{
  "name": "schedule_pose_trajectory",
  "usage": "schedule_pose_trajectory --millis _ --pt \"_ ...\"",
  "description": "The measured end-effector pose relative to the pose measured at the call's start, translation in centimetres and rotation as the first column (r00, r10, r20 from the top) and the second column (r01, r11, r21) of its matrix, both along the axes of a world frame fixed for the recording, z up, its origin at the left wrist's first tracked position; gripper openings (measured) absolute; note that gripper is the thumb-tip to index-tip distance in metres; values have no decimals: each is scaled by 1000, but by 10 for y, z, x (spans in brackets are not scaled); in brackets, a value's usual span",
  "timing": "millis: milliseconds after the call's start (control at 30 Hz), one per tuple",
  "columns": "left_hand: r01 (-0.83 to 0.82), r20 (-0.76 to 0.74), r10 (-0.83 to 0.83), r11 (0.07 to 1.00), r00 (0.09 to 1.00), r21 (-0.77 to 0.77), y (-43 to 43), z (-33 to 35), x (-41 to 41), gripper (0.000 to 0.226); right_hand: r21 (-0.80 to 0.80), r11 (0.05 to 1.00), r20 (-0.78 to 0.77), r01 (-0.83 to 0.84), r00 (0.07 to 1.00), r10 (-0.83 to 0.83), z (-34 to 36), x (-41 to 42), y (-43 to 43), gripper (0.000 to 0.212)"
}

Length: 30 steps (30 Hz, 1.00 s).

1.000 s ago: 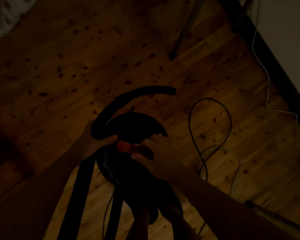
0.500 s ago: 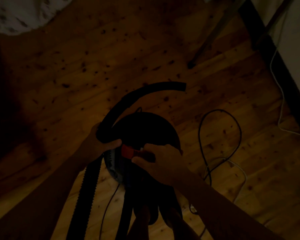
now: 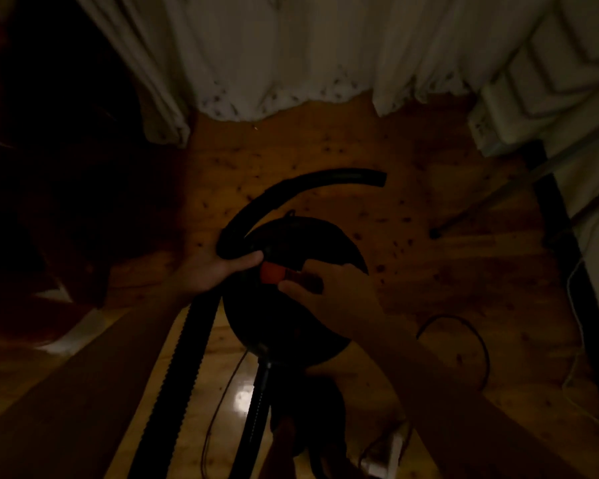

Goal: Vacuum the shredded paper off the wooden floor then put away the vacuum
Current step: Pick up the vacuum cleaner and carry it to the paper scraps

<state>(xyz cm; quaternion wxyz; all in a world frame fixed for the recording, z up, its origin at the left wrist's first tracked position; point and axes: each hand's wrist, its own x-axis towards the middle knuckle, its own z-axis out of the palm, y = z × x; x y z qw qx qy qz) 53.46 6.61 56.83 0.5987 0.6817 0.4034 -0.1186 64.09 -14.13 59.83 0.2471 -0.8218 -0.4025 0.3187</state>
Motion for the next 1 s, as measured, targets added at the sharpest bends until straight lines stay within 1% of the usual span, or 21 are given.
schedule_pose_trajectory --millis 67,100,133,233,367,467,500,600,700,800,1000 --pt "-63 31 61 997 998 39 5 39 -12 113 50 999 38 -15 999 13 31 -3 13 42" --pt "-82 36 80 995 996 53 7 52 -16 119 69 997 63 -17 998 13 43 -3 18 45" --pt "-101 23 100 993 995 64 10 62 -18 118 91 996 92 -14 996 6 51 -3 20 47" --pt "-209 52 205 975 977 80 16 112 -46 119 156 983 187 -94 980 64 106 -15 34 50" --pt "-279 90 271 956 958 94 20 174 -83 114 171 965 292 -200 946 144 173 -33 51 52" --pt "-359 130 345 927 930 107 14 212 -115 113 201 942 351 -270 917 188 210 -53 62 55" --pt "-381 136 366 919 921 106 12 224 -128 110 200 935 360 -291 910 206 222 -62 65 55" --pt "-451 161 435 888 886 83 3 251 -167 87 175 914 411 -365 871 269 250 -92 72 57" --pt "-519 155 505 853 849 63 -6 266 -219 99 157 877 437 -455 828 351 271 -128 78 57" --pt "-557 198 539 829 819 44 -16 273 -263 93 153 846 429 -510 806 408 280 -162 83 57" --pt "-702 168 687 711 707 43 -46 280 -363 95 135 763 448 -633 725 523 284 -254 84 58"
